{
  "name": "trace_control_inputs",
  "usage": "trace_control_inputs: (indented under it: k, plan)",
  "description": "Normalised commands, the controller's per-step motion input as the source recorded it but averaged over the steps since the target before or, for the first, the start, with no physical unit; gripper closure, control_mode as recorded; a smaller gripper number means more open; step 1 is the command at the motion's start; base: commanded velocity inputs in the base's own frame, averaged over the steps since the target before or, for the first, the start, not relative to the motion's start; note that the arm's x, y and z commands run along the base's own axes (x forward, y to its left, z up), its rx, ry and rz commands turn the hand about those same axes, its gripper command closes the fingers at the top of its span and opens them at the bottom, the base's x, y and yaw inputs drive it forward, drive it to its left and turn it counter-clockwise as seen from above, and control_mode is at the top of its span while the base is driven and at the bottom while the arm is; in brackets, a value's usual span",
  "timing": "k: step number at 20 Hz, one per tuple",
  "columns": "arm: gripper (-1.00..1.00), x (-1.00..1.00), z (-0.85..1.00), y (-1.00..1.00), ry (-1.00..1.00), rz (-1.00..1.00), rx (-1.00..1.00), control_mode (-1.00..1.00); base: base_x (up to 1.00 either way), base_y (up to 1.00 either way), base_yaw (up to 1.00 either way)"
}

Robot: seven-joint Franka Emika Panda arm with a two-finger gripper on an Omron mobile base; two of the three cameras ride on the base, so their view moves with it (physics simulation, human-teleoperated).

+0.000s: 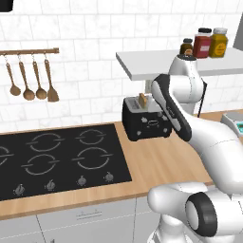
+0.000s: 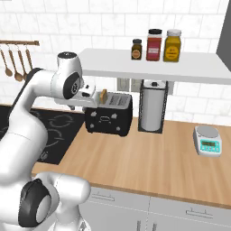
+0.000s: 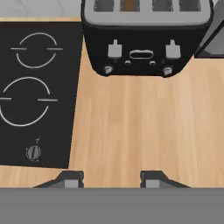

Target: Start the toaster. Once the lever pops up, take the bread to the plate on the dining counter.

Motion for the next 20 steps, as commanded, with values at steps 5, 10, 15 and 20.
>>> trace_control_inputs:
  k: [5,10,15,20]
  plan:
    - [-1.0,-0.09,0.0,0.0,-0.01,0.0,0.0,-1.0,0.0,0.0,0.0]
    - [-1.0,-0.49,-0.09,0.0,-0.22,0.0,0.0,-1.0,0.0,0.0,0.0]
    - [-1.0,-0.13,-0.17,0.0,-0.34,0.0,0.0,-1.0,0.0,0.0,0.0]
    - [-1.0,0.04,-0.03,0.0,-0.22,0.0,0.0,-1.0,0.0,0.0,0.0]
